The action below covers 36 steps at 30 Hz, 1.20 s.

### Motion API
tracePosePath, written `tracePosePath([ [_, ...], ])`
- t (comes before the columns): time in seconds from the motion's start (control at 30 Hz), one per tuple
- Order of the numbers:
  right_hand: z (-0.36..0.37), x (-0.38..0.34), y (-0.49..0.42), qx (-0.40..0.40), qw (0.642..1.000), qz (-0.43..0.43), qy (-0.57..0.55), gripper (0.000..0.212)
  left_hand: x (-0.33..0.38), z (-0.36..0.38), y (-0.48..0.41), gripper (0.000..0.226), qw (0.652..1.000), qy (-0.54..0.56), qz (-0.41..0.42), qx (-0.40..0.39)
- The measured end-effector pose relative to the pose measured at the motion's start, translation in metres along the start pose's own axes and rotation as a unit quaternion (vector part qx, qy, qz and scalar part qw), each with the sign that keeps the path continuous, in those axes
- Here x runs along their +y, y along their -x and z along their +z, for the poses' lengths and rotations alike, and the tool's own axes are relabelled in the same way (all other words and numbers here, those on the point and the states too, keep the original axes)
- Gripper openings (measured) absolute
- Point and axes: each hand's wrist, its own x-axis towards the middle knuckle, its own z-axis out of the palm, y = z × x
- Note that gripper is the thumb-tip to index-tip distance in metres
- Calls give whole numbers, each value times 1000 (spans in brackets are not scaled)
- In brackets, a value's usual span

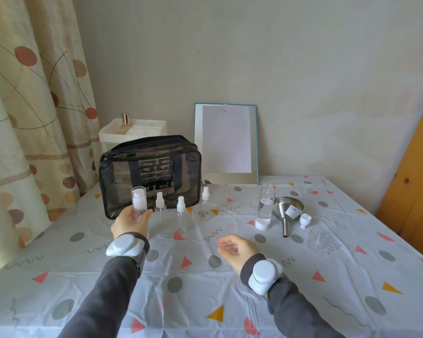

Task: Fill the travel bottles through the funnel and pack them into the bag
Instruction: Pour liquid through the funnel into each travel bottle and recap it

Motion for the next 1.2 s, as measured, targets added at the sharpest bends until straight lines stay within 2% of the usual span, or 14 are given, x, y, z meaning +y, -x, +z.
tracePosePath([
  [0.3,1,5,-2,-1,1000,10,3,17,0,5,-5,35,1000,-10,-5,-2],
  [0.37,1,5,-2,-8,1000,13,7,18,2,4,-3,42,1000,-13,-16,-11],
  [0.43,1,5,-1,-13,1000,13,11,18,7,4,1,60,1000,-3,-4,-6],
  [0.5,2,4,0,-14,1000,13,12,18,13,1,12,80,996,-16,73,59],
  [0.6,0,4,1,-10,1000,9,10,18,23,2,35,72,946,-35,273,173],
  [0.63,0,3,1,-10,1000,8,11,18,26,4,43,67,930,-29,324,170],
  [0.7,-1,2,1,-8,1000,7,12,19,29,15,56,60,921,-12,375,107],
  [0.77,-1,1,1,-8,1000,8,13,19,30,30,66,57,936,-9,352,26],
  [0.83,-1,0,1,-9,1000,10,14,19,27,43,73,58,962,-27,270,-26],
  [0.93,-3,2,0,-7,1000,17,13,18,26,60,79,63,988,-53,132,-53],
  [1.0,-2,4,-1,-12,1000,21,15,18,27,67,78,62,994,-49,79,-62],
  [1.1,-2,7,-1,-13,999,29,15,19,29,74,70,58,995,-42,41,-82],
  [1.2,-3,7,-1,-22,999,32,8,18,28,79,57,49,993,-55,36,-100],
])
